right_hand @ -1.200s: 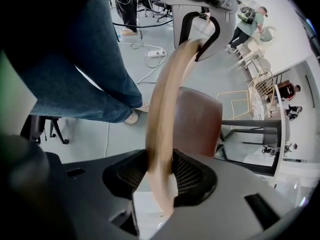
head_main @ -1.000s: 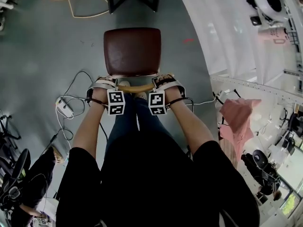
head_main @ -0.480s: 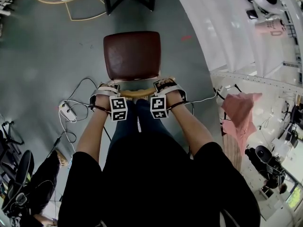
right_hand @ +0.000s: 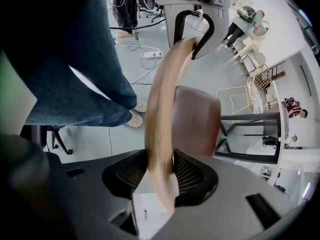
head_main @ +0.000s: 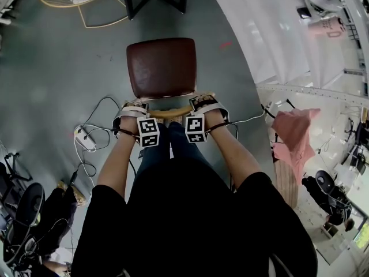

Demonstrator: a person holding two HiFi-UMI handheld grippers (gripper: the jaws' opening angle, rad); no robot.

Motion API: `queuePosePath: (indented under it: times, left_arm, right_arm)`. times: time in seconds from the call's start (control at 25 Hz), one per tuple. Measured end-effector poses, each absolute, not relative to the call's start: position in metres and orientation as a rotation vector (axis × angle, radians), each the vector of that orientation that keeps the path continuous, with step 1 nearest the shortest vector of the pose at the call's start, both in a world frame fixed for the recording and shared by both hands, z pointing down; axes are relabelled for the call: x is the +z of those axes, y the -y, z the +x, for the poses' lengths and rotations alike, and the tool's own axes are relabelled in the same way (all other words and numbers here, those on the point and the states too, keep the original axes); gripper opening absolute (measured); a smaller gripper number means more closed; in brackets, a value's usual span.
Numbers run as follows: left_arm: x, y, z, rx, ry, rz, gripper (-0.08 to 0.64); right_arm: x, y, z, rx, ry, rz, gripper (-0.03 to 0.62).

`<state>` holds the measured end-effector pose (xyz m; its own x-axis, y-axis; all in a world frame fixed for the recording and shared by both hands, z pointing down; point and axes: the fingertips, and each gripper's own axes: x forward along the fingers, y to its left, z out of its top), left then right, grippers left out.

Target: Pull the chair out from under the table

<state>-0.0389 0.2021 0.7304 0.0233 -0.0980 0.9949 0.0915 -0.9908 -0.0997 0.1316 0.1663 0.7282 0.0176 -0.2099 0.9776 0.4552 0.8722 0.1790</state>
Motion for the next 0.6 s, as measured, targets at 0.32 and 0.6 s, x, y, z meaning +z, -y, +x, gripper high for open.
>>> queuePosePath:
  times: [0.32,0.6]
  left_arm:
    - [0.724,-0.196,-0.035,-2.047,-0.161,-2.273,0.202]
    - [0.689,-0.197,-0.034,-1.869,-0.393,-2.382,0.181]
  right_arm:
    - [0.721,-0.163,0.138,-0.531,1.490,-0.081,0.166]
    - [0.695,-0.162,0.140,-0.477,1.568,0.050,0.166]
